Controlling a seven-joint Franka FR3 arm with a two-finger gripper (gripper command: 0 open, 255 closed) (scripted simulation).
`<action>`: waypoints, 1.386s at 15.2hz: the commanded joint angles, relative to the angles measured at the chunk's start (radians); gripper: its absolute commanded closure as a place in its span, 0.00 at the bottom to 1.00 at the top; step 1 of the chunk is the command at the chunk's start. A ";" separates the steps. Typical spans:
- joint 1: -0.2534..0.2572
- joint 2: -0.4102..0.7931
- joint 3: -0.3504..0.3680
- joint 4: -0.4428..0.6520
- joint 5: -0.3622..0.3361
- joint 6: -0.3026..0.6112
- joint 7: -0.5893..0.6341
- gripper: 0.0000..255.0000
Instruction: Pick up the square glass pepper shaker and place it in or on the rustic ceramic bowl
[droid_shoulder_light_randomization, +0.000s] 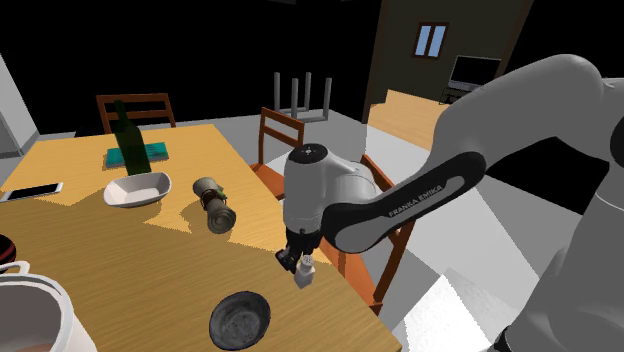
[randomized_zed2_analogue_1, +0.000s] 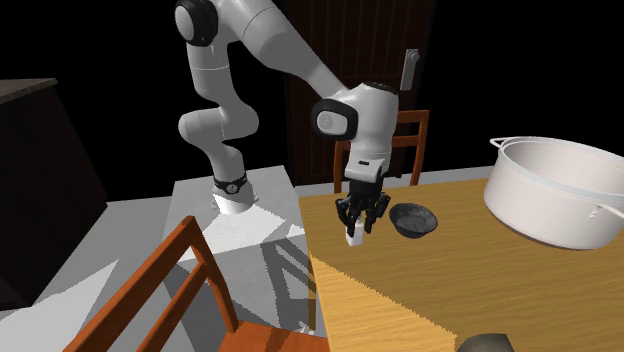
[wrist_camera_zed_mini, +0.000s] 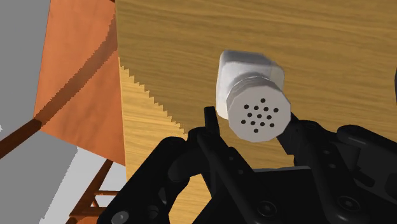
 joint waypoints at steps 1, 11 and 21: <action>-0.003 -0.020 0.002 0.008 0.019 -0.024 -0.016 1.00; -0.007 -0.094 0.006 0.071 0.083 -0.144 -0.073 1.00; -0.009 -0.144 0.004 0.156 0.123 -0.269 -0.114 1.00</action>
